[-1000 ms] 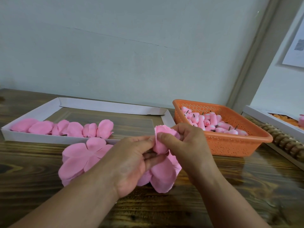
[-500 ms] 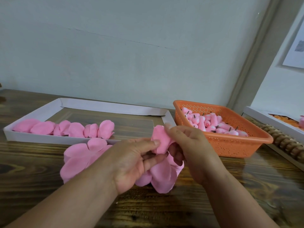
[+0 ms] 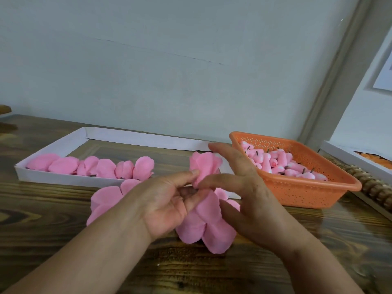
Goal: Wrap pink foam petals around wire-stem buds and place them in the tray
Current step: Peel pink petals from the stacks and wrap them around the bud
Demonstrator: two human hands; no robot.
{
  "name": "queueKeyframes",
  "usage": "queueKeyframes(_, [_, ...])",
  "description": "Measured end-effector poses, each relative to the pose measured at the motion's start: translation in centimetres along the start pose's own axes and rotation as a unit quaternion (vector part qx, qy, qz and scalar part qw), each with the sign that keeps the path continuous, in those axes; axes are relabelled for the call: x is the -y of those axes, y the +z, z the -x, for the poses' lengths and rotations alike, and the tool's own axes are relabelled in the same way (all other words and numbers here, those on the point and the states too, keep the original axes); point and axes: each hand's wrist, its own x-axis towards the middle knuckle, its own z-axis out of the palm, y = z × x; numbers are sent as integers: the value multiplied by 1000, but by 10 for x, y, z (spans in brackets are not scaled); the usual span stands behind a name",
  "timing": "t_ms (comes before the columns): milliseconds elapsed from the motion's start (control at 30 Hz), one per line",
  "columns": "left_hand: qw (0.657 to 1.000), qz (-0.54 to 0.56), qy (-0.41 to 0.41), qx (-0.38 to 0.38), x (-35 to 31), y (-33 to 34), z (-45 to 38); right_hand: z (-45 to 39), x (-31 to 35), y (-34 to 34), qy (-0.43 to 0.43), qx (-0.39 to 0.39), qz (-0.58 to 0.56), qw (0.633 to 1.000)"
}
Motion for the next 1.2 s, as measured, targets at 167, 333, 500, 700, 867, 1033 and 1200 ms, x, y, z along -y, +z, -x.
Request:
queueKeyframes(167, [998,-53,-16,-10,6,0,-1,-1,2,2,-9,1,-14,1000])
queueKeyframes(333, [994,-106,-17,-33,6,-1,-1,1,3,3,36,-18,-124,991])
queueKeyframes(500, [994,-93,-19,-57,6,4,3,1,4,0,20,-2,-123,992])
queueKeyframes(700, [996,-75,-23,-47,6,9,8,-1,6,6,33,-54,-151,986])
queueKeyframes(867, [996,-75,-19,-36,7,5,6,0,6,9,52,-103,-214,970])
queueKeyframes(1033, [998,-68,-5,17,10,4,2,0,4,10,78,-130,-207,967])
queueKeyframes(1200, [996,-72,20,39,10,3,3,0,6,11,92,-141,-197,966])
